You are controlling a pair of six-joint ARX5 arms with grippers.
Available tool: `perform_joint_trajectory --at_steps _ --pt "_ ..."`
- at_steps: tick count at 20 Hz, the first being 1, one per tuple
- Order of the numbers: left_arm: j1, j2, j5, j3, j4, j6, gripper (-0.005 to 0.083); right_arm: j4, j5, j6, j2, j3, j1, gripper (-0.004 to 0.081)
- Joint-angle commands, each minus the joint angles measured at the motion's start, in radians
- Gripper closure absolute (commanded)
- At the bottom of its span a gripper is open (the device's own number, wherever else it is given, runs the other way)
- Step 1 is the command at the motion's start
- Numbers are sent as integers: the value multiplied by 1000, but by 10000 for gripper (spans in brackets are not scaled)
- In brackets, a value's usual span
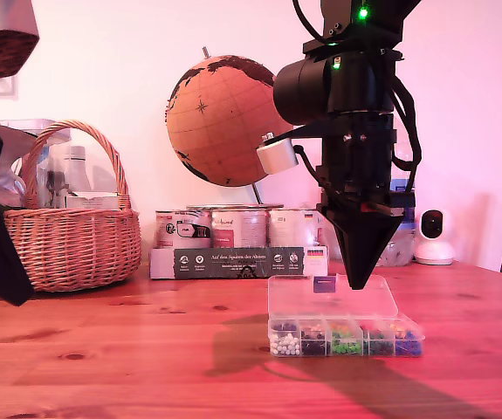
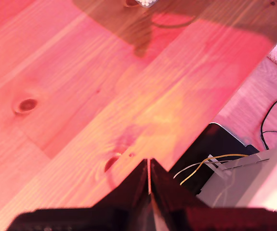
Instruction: Sort the loose pins on the table into their correct compartments
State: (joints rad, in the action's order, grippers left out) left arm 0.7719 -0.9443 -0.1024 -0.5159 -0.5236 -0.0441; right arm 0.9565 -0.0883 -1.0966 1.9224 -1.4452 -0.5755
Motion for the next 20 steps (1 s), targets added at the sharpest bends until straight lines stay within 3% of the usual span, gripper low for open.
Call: perform_joint_trajectory --at_steps 1,20 --pt "3 -5 5 22 7 -2 797 4 6 5 43 6 2 780" --pt "3 -5 7 22 8 -2 797 24 25 17 63 8 2 780"
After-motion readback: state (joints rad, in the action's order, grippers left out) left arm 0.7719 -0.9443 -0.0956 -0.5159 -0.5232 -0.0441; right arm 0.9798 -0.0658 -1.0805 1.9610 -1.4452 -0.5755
